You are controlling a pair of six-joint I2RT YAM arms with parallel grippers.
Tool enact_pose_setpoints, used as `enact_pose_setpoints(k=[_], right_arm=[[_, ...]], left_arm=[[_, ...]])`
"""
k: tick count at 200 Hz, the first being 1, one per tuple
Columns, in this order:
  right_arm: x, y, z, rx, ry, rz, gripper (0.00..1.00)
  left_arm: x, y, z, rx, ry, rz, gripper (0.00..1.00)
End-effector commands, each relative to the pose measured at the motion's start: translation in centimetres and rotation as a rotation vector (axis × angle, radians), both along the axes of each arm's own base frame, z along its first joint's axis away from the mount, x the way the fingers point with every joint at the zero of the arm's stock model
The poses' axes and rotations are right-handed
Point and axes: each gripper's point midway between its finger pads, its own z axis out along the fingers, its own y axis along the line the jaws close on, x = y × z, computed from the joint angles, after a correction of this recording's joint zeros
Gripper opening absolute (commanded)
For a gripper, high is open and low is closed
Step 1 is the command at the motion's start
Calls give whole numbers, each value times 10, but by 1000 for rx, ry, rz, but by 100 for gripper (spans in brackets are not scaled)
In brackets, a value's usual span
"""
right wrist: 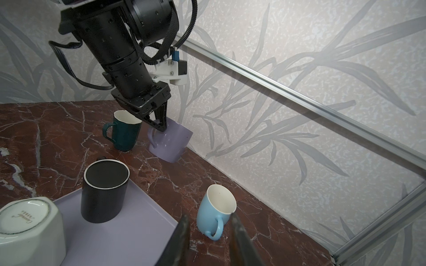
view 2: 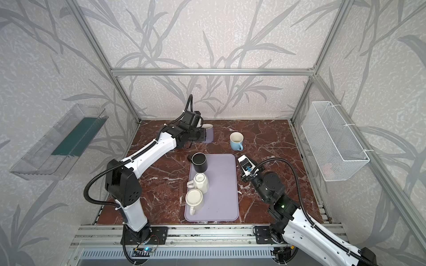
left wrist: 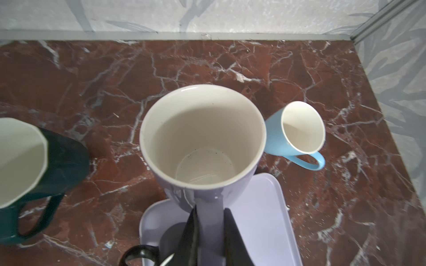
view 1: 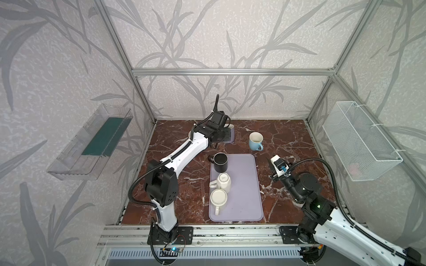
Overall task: Turn the mug right side up
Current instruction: Place the mug at the top-center of the table.
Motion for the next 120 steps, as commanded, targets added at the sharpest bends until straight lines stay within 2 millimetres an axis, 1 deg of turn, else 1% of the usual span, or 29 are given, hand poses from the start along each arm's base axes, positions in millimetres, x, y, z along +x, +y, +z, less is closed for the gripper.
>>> enact_pose_setpoints(k=[1,12,40,92,120], right_arm=[[-2,-8,0,22,4,-22,29],[-3,-9,0,27,4,-25,29],[-4,-10,-2,25,8,-27,29],[-4,-12,-2,25,9,-32,28],[-6,-13,-1,26,9,-31,28]], left_arm=[[22,21,26,92,-209,59,0],[24,30,24,120,-230,82,0],[29,38,14,137,-269,111,0],[28,59,8,155,-365,168,0],[27,66,-3,147,-395,178,0]])
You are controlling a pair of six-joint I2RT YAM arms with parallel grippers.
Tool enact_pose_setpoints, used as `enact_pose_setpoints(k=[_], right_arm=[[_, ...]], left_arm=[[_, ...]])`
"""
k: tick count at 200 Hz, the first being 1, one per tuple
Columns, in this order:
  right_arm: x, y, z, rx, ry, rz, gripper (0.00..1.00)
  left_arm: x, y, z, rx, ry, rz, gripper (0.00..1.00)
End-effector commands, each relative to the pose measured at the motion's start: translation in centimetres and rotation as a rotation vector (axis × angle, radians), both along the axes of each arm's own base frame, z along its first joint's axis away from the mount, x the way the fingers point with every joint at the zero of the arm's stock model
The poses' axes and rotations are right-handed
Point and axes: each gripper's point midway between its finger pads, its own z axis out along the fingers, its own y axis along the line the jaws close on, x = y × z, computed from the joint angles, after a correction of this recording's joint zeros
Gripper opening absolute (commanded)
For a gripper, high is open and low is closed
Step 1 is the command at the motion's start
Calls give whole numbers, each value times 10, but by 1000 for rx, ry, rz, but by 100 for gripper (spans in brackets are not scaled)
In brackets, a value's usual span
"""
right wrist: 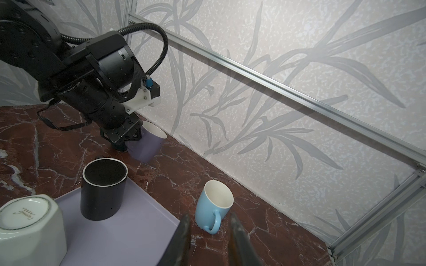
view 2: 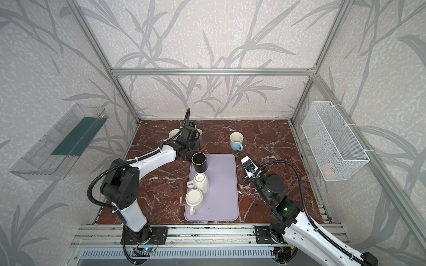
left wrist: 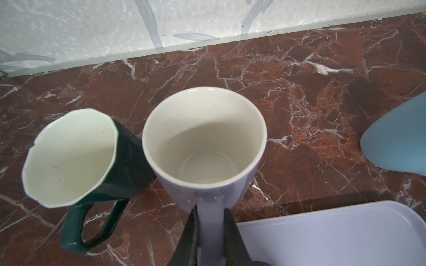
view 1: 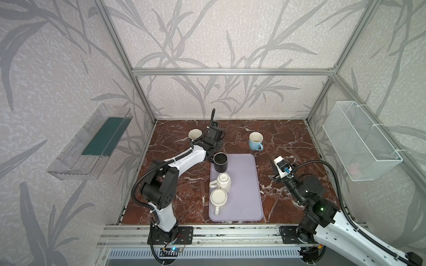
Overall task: Turn the mug right side up
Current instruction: Place the mug at the top-center of the table.
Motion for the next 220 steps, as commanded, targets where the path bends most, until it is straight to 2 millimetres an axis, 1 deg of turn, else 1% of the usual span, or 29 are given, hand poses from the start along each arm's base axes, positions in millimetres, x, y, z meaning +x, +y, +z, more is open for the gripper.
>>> enact_pose_setpoints(k=[1,21,86,100,139,197,220], right_arm=[[-1,-4,0,10,5,-14,28],[-2,-5,0,14,5,-11,28],[-3,-6,1,13,10,-12,27],[-3,-6,2,12,10,-12,27],[-3,-6,2,8,11,-15,27],[-2,-7,3,8,9,-18,27],[-3,-7,3,8,8,-19,27]], left_arm=[[19,6,61,-66,-237,39,0],[20,8,58,-87,-266,28,0],[27,17,36,-104,-279,25,0],[27,15,32,-125,-287,7,0],[29,14,14,-135,-263,1,0],[32,12,-1,-132,-242,-5,0],[31,14,-6,-127,-232,3,0]])
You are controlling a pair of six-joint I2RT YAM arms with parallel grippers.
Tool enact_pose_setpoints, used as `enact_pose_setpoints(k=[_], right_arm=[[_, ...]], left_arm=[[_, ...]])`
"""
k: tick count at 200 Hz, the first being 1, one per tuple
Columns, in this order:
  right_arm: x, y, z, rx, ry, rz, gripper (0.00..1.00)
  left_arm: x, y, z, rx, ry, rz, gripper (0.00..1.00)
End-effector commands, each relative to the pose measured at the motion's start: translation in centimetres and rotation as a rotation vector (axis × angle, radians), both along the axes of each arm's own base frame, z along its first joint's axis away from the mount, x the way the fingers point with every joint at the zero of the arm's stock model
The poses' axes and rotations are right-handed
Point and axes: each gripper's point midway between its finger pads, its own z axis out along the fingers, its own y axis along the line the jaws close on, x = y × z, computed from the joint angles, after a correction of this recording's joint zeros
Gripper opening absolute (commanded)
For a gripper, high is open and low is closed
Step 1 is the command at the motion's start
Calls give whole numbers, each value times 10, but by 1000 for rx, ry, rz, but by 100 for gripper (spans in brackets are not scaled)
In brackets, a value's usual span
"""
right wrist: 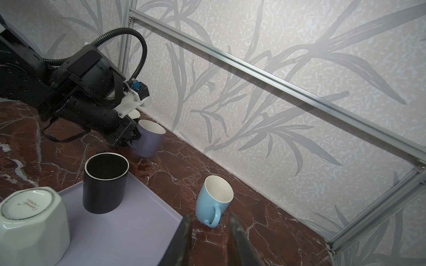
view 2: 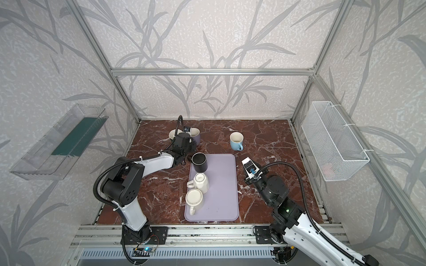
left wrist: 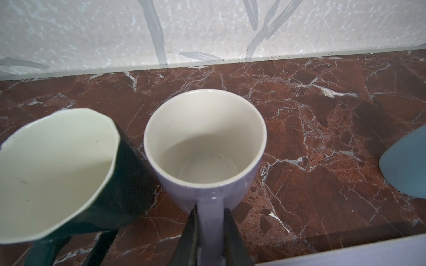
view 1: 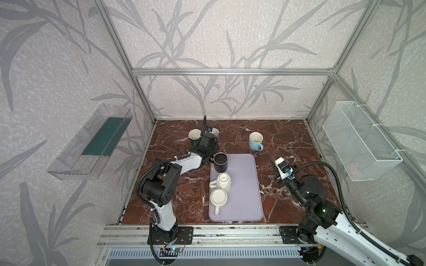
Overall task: Turn the mug right side up
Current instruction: Place the mug at the top-center of the table.
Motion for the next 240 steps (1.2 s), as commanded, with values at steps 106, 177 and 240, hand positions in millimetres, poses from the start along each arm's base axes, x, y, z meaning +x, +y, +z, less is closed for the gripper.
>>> enact_pose_setpoints(k=[106,177,240], right_arm=[[-1,-5,11,25,-18,-17,27],[-2,-6,13,29,-25,-20,27],[-2,-5,13,30,-27,-14,28]], left_arm=[[9,0,4,-24,-65,13,0],[6,0,-2,-28,-48,10,18],[1,1,3,-47,-50,8,28]])
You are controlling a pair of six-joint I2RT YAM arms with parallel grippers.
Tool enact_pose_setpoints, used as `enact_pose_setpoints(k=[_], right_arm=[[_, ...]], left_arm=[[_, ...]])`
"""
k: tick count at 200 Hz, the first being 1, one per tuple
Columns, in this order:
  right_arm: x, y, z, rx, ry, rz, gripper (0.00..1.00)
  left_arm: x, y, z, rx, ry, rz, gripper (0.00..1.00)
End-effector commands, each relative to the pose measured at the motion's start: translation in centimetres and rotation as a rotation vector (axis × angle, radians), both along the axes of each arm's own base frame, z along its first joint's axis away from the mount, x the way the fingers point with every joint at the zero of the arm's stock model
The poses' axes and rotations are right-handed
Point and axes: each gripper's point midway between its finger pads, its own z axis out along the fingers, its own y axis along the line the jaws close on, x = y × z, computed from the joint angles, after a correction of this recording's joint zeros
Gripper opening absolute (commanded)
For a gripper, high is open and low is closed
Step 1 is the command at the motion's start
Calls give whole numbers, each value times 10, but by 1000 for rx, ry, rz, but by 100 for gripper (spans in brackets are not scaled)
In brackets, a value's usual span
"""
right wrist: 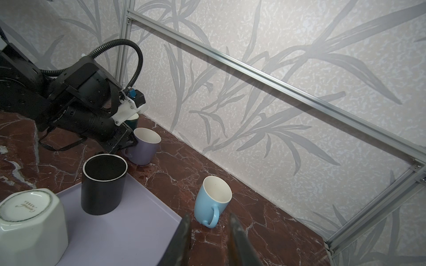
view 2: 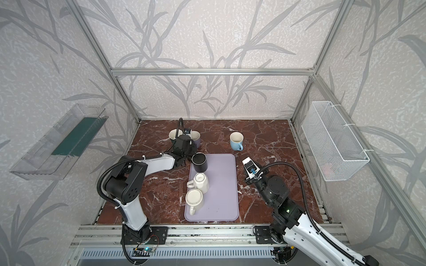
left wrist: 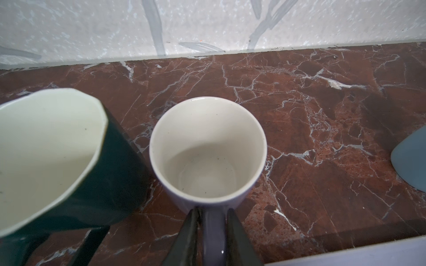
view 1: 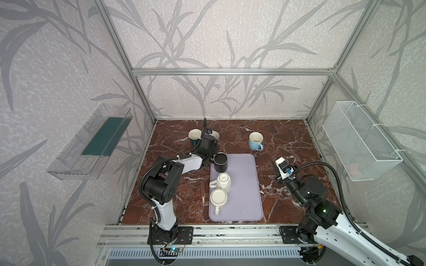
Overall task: Turn the mug right side up
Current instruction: Place the mug at the top-center of the table.
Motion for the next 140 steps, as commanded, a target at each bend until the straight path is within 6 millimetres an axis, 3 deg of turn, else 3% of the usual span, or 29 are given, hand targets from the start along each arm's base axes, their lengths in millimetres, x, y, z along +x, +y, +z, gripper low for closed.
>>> enact_pose_setpoints(k=[1,52,108,140], right_arm=[[-1,-3,12,26,-22,-8,28],[-1,-1,10,26,-15,1,28],[-2,11,5,25,17,58,31],[-3,28,-1,27,100,136,32]], left_arm=[[2,1,22,-40,-61,6,28],[-3,1,35,-62,-78,4,30],[-14,8,98,-83,-133,13,33],[-29,15,128,-99,-130,27,34]])
